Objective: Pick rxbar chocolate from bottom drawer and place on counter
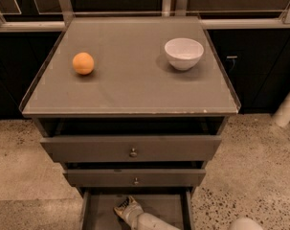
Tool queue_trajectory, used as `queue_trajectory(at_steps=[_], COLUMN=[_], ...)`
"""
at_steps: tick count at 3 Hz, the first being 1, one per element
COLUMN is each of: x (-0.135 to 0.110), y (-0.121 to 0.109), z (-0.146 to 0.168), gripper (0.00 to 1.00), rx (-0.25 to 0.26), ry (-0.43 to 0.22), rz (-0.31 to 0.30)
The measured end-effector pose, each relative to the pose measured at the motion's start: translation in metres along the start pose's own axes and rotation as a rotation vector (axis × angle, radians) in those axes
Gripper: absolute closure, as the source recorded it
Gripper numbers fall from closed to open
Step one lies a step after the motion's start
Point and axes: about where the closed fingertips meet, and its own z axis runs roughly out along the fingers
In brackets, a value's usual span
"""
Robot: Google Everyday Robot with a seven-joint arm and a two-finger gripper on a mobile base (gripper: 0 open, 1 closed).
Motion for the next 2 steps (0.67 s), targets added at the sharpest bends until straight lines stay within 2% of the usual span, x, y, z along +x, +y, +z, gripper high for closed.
queue_trajectory(at_steps=[1, 2], x=[0.0000, -0.0009], y=[0.0000, -0.0015], z=[0.0000, -0.0054], gripper=[1.00, 1.00], rx=[0.000, -0.009], ry=[0.000, -0.015], rz=[0.000, 0.015])
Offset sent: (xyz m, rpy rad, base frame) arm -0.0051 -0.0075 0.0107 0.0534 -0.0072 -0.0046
